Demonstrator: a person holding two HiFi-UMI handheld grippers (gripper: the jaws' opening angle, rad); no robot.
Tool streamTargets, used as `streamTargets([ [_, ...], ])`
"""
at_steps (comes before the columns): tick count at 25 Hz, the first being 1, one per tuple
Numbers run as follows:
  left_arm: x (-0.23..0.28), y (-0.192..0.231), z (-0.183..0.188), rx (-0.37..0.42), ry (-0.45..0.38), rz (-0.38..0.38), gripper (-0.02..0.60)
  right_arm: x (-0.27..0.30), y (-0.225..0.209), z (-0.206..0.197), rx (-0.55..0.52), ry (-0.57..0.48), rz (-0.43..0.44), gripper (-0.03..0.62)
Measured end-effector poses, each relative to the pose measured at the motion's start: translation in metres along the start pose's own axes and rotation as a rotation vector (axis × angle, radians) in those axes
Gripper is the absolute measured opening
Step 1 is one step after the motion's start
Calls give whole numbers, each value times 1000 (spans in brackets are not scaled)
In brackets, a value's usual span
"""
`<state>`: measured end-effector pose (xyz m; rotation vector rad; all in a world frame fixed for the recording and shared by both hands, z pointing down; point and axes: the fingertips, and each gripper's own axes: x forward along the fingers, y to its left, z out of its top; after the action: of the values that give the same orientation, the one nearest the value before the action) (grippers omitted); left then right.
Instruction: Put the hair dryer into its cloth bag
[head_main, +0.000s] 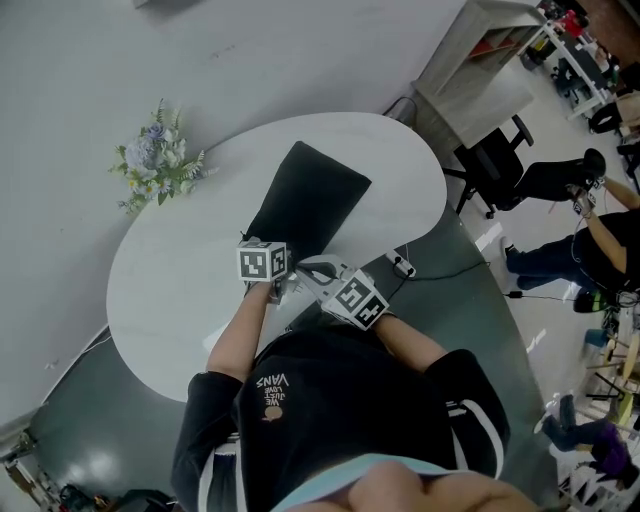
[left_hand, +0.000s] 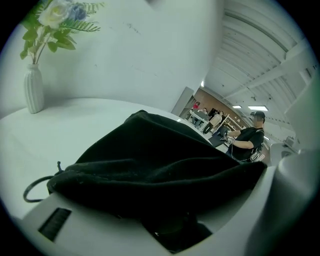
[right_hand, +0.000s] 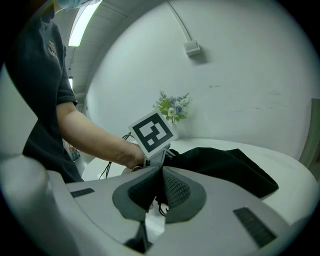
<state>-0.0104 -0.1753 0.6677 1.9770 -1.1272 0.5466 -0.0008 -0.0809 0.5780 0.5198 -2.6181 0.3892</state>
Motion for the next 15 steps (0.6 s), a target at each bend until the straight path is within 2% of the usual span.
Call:
streamTargets([
  [10, 26, -3, 11, 76, 68, 10, 239, -2, -10, -3, 19, 6, -3, 49],
  [15, 34, -4, 16, 130, 67, 22, 239, 0, -16, -8, 30, 4, -8, 49],
])
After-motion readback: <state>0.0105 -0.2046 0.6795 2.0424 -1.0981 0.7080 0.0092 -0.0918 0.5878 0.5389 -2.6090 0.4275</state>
